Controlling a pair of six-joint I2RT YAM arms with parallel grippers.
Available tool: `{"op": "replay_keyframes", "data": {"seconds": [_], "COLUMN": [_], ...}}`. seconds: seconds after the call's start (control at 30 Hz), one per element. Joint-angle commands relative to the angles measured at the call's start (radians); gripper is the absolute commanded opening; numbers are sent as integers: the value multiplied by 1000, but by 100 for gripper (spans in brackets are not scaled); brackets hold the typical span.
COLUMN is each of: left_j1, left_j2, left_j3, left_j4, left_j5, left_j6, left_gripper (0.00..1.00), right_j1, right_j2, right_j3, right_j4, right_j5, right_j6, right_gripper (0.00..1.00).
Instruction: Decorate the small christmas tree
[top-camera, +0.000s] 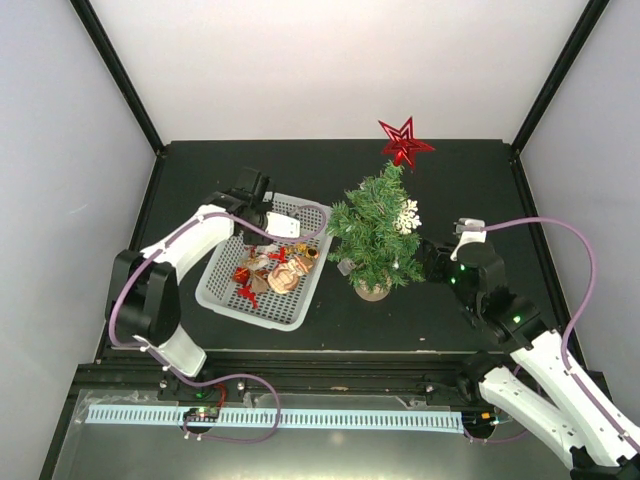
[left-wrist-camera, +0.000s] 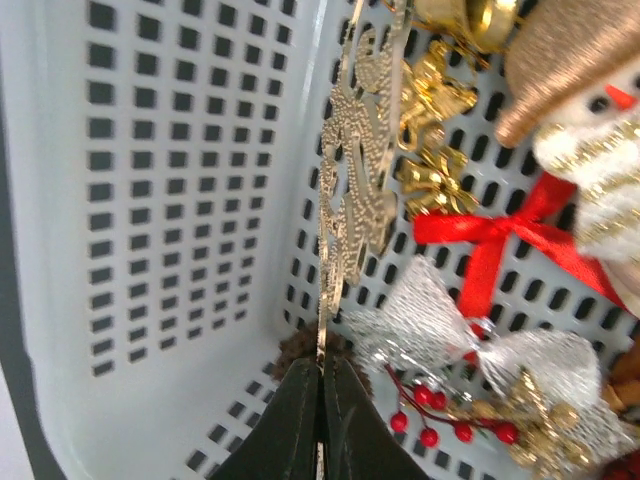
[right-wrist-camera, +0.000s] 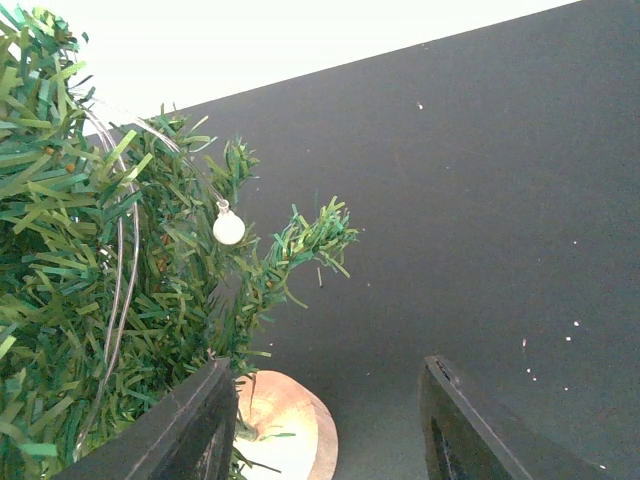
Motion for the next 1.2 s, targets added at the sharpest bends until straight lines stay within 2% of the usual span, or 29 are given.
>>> {"op": "replay_keyframes", "data": {"seconds": [0.0,0.1,0.4,0.57,0.67,0.8,0.97,1.17], "left_j1": [7,6,-2,-4,-4,-5,1,49], "left_j2": [-54,-82,-173,-247,-299,-368,-487,-575], "left_j3": [-16,10,205,286,353,456,451,407], "left_j4": [-91,-144,-423,-572,-675,-813,-811,-762], "left_j5": [-58,-83,-42,-13,51,225,419,495], "left_j6": [-22,-48,-207,-318,-403,-561,-766,-879], "left_gripper": [2,2,1,2,2,2,2,2], "right_j1": [-6,-6,-6,-5,-5,-1,4,21], "right_j2": [-19,-32,-91,-113,-107,-124,-120,-96], "right_j3": [8,16,45,76,128,177,275,401], "right_j4": [-3,-14,-70,-109,-139,-167,-237,-255], "right_j5": [-9,-7,16,-49,-110,-159,-186,-471], "right_j6": [-12,-23,-35,-89,-126,-181,-248,-335], "right_gripper": [51,51,51,48,46,45,46,46]}}
